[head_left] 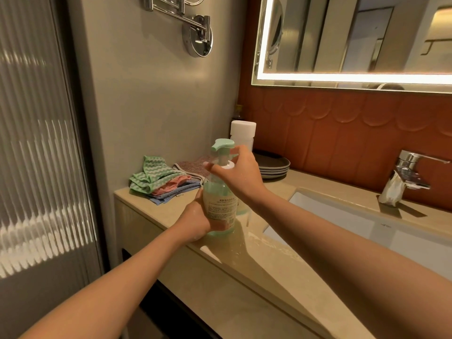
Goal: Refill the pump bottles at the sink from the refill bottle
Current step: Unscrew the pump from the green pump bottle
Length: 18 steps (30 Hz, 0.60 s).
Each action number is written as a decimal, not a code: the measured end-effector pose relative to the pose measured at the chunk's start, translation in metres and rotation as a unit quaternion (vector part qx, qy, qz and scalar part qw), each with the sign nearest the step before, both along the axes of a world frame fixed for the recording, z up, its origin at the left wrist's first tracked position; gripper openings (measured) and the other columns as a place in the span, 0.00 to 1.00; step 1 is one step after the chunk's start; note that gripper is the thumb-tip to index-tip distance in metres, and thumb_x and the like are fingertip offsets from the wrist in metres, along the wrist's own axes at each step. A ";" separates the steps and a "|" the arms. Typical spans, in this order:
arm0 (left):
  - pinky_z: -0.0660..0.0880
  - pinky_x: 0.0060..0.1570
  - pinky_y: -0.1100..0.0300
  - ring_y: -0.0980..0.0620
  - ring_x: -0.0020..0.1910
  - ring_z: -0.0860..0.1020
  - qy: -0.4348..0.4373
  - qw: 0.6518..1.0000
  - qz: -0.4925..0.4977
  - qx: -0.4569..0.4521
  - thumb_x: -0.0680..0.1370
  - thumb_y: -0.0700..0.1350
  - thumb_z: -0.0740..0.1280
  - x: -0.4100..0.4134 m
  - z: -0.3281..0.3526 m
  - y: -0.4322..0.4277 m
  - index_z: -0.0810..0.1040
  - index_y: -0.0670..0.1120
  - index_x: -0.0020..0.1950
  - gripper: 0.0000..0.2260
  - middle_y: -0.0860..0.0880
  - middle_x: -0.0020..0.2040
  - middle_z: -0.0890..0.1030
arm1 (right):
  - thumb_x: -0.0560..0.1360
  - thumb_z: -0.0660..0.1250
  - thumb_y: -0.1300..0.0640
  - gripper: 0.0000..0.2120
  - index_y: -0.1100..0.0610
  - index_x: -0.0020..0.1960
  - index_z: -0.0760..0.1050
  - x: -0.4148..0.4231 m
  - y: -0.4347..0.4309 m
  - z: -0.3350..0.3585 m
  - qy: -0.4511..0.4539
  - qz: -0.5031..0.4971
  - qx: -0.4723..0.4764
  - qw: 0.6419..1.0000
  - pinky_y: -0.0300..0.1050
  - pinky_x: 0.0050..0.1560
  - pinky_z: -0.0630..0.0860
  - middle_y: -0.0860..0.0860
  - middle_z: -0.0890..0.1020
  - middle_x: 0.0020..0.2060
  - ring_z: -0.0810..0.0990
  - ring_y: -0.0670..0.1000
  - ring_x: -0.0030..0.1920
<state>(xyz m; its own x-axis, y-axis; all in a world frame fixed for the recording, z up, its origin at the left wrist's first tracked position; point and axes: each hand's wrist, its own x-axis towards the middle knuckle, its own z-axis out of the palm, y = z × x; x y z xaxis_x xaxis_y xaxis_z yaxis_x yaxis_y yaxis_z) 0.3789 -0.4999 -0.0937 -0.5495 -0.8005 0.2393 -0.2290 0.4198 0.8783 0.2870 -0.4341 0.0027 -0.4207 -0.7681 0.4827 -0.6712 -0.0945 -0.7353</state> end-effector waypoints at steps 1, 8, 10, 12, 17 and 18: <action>0.69 0.55 0.61 0.54 0.57 0.74 0.002 1.000 -0.003 0.004 0.60 0.44 0.81 0.000 0.001 0.001 0.62 0.49 0.69 0.43 0.53 0.57 0.76 | 0.68 0.74 0.46 0.29 0.56 0.62 0.67 0.000 -0.001 0.000 0.004 -0.005 -0.003 1.000 0.52 0.56 0.75 0.53 0.74 0.58 0.74 0.53 0.58; 0.69 0.57 0.59 0.55 0.58 0.72 0.028 0.999 -0.022 0.010 0.62 0.40 0.79 0.000 0.001 0.002 0.59 0.50 0.71 0.44 0.55 0.55 0.74 | 0.72 0.67 0.59 0.26 0.54 0.67 0.62 0.003 0.003 0.000 -0.081 0.085 0.007 0.993 0.47 0.54 0.72 0.52 0.74 0.57 0.73 0.52 0.56; 0.70 0.55 0.61 0.54 0.56 0.73 0.018 1.000 -0.013 0.003 0.61 0.41 0.80 0.000 0.001 0.001 0.60 0.48 0.71 0.44 0.54 0.55 0.75 | 0.71 0.71 0.52 0.30 0.55 0.68 0.62 0.003 0.001 -0.001 -0.073 0.063 0.004 0.995 0.50 0.58 0.73 0.53 0.73 0.61 0.73 0.53 0.60; 0.70 0.54 0.60 0.54 0.56 0.74 0.010 1.000 -0.009 0.001 0.60 0.43 0.80 0.000 0.001 0.000 0.60 0.48 0.71 0.44 0.54 0.55 0.75 | 0.68 0.73 0.47 0.33 0.56 0.67 0.64 0.002 -0.002 -0.002 -0.036 0.012 -0.007 0.999 0.51 0.60 0.73 0.53 0.72 0.63 0.72 0.53 0.62; 0.70 0.61 0.56 0.53 0.59 0.72 0.021 0.999 -0.022 0.012 0.61 0.41 0.80 0.001 0.000 0.000 0.59 0.51 0.71 0.44 0.54 0.57 0.74 | 0.72 0.69 0.58 0.25 0.56 0.65 0.64 0.004 -0.001 -0.002 -0.071 0.045 0.004 0.996 0.43 0.51 0.71 0.51 0.73 0.55 0.73 0.50 0.55; 0.70 0.60 0.56 0.53 0.59 0.72 0.018 1.000 -0.021 0.009 0.61 0.41 0.80 0.001 0.001 0.001 0.59 0.50 0.71 0.44 0.54 0.57 0.74 | 0.72 0.68 0.59 0.24 0.56 0.65 0.63 0.004 0.000 -0.002 -0.092 0.061 0.011 0.994 0.43 0.51 0.70 0.51 0.73 0.54 0.73 0.50 0.55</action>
